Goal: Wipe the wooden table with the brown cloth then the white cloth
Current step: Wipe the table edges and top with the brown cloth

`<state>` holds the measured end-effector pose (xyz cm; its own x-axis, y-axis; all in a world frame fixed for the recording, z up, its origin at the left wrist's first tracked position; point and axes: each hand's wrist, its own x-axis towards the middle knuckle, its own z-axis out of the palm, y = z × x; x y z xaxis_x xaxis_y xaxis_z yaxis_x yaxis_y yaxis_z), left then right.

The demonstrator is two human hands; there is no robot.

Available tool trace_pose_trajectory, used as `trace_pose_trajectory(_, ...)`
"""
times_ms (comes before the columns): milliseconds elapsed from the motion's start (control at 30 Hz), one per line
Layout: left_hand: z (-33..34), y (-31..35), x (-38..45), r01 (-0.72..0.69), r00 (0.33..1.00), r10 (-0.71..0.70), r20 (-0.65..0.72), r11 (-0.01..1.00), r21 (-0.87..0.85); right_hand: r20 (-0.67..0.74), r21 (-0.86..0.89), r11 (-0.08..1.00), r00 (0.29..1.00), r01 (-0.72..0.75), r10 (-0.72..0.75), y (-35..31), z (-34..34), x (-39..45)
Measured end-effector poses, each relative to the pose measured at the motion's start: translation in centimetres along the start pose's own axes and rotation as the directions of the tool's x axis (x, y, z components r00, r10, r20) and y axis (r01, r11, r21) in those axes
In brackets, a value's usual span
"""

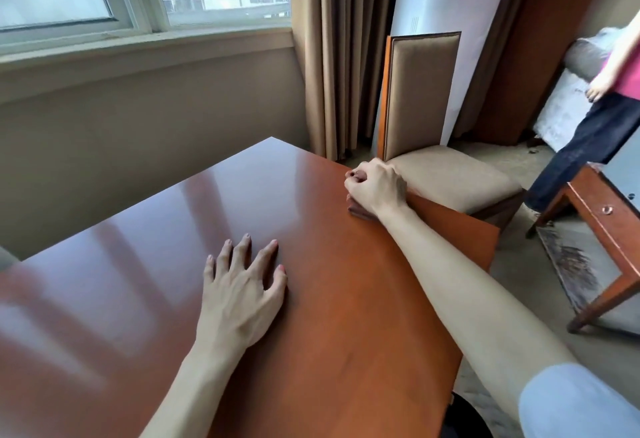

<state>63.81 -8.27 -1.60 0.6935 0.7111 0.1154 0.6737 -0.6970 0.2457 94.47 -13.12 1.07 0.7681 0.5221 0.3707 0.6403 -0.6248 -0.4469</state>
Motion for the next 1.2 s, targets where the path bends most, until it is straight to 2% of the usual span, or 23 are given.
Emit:
trace_pose_trajectory(167,-0.7,0.5,-0.2,0.004,0.998,-0.005,0.059,1.0,0.017,0.095,0.085,0.981,0.979,0.175,-0.183,-2.9,-3.0,-11.0)
trace_pose_trajectory(267,-2.4,1.6,-1.5,-0.039,0.998,0.034,0.052,0.994,0.098,0.095,0.114,0.96,0.959,0.256,-0.267,-5.0,-4.4,-17.6)
trace_pose_trajectory(333,-3.9,1.9,-3.2,-0.054,0.998,0.051,0.042,0.996,0.072,0.103,0.128,0.945,0.944,0.3,-0.314,-6.5,-5.3,-21.5)
trace_pose_trajectory(400,-5.1,1.4,-5.6,-0.034,0.997,0.033,0.063,0.999,0.013,0.107,0.162,0.927,0.928,0.339,-0.358,-7.9,-6.1,-25.0)
trace_pose_trajectory(567,-7.1,-0.7,-12.4,0.043,0.997,-0.043,0.057,0.999,0.006,0.118,0.216,0.882,0.886,0.418,-0.449,-10.3,-7.7,-31.7)
trace_pose_trajectory(733,-6.9,-2.5,-18.6,0.135,0.991,-0.135,0.006,0.99,0.029,0.103,0.25,0.847,0.856,0.47,-0.506,-11.1,-9.1,-36.0)
trace_pose_trajectory(867,-5.6,-3.6,-23.2,0.205,0.979,-0.205,-0.014,0.976,0.075,0.051,0.227,0.851,0.867,0.473,-0.495,-11.3,-9.9,-39.2)
trace_pose_trajectory(967,-4.7,-3.7,-25.2,0.235,0.972,-0.235,-0.008,0.971,0.043,0.036,0.216,0.841,0.857,0.496,-0.515,-11.2,-10.4,-40.7)
trace_pose_trajectory(1033,-4.7,-3.6,-25.5,0.24,0.971,-0.24,-0.01,0.971,0.019,0.064,0.249,0.818,0.834,0.518,-0.548,-10.9,-10.8,-41.0)
trace_pose_trajectory(1133,-5.6,-3.6,-25.0,0.235,0.972,-0.236,0.012,0.971,0.042,0.191,0.321,0.8,0.793,0.506,-0.578,-10.6,-11.2,-39.1)
trace_pose_trajectory(1200,-6.3,-4.1,-24.6,0.22,0.975,-0.22,-0.012,0.972,0.078,0.241,0.339,0.817,0.796,0.467,-0.555,-10.9,-10.7,-36.4)
